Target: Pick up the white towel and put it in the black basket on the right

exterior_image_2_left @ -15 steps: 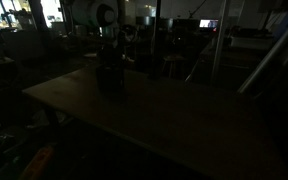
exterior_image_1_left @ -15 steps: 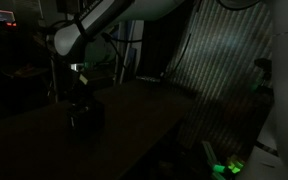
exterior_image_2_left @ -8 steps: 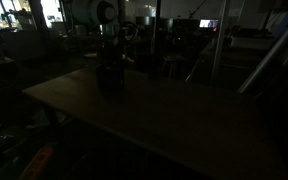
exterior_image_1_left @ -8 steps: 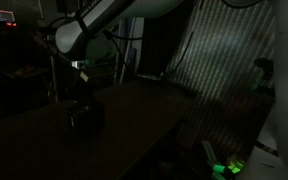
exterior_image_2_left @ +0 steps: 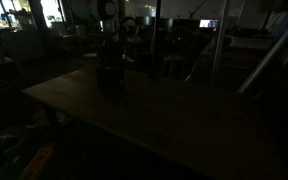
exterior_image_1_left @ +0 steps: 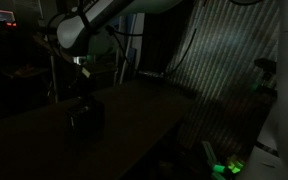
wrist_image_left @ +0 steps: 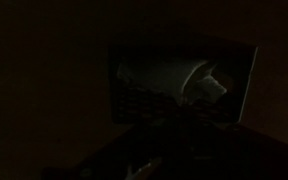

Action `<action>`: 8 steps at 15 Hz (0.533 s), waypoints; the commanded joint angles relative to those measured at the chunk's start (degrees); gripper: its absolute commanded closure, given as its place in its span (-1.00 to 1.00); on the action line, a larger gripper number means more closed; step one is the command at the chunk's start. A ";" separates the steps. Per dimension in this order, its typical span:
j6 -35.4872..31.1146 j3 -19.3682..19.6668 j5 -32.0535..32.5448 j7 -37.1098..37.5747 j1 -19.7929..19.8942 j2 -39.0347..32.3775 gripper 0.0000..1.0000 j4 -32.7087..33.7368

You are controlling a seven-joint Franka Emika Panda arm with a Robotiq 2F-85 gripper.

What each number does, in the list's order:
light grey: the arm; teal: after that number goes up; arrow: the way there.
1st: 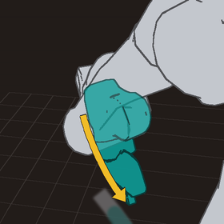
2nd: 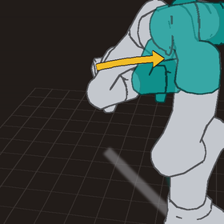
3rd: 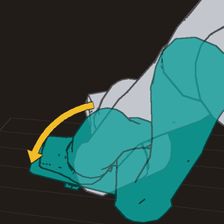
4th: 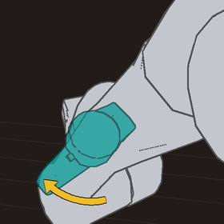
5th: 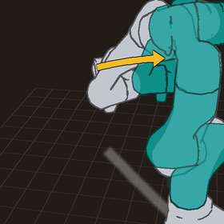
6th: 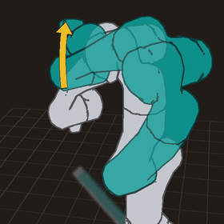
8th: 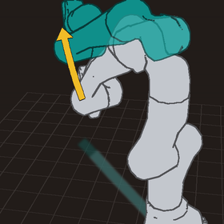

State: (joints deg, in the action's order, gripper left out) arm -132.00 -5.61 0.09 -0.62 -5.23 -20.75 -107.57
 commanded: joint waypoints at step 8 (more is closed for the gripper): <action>-0.42 -0.28 -0.45 2.46 -1.87 1.32 0.72 -3.25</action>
State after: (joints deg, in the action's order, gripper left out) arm -131.96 -5.88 0.09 0.79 -6.80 -20.76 -109.13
